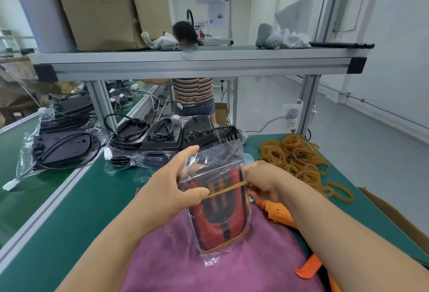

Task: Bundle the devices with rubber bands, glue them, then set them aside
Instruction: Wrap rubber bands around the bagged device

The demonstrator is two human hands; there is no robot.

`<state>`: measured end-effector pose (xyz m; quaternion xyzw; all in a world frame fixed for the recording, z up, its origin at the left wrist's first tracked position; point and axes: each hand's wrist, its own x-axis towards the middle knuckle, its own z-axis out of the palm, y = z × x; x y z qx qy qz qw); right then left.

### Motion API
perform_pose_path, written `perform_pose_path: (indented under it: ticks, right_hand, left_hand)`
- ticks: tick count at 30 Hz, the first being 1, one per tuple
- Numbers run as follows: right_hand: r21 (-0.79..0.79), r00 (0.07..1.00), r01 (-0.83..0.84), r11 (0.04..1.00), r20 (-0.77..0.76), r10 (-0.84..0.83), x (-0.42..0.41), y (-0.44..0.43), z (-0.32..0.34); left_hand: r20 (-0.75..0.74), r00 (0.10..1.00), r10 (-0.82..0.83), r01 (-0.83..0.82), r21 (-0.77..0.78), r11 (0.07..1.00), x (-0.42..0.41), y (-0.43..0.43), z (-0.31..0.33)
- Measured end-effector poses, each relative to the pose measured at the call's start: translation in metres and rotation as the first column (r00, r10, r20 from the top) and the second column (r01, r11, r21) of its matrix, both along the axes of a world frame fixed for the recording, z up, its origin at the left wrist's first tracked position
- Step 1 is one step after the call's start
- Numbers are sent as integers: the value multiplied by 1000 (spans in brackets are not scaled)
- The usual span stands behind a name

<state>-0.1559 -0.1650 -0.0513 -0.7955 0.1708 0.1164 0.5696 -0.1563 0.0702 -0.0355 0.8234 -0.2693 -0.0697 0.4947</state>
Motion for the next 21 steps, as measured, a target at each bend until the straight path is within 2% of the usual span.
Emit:
perform_pose_path:
  ticks: [3,8,12,14,17,19,21]
  right_hand:
    - [103,1000,4,995,-6,-3,-9,-5,-5]
    - [84,972,222,971,63,-227,-31,-26,-22]
    - [208,980,180,961,52,-195,-41,-24,-28]
    - [196,988,91,976,105,-114,-38,-16,-19]
    - [86,983,-18,996,186,1,-34,-5,-5]
    - [76,975,-49,996,220,31,-35,0,0]
    - [75,966,-89,993,248,68,-38,5,6]
  left_hand:
    - [-48,993,105,-110,-121,987,1,1,-14]
    - [-153,945,288,-303,-84,949,-10,19,-76]
    - [-165,917,362,-390,-186,902,-13,13,-93]
    - [-92,940,329,-341,-212,916,-9,7,-78]
    - [-46,971,235,-240,-185,953,-2,10,-49]
    - [-49,991,126,-132,-151,980,3,17,-37]
    - [-75,997,15,-30,-200,979,3,23,-30]
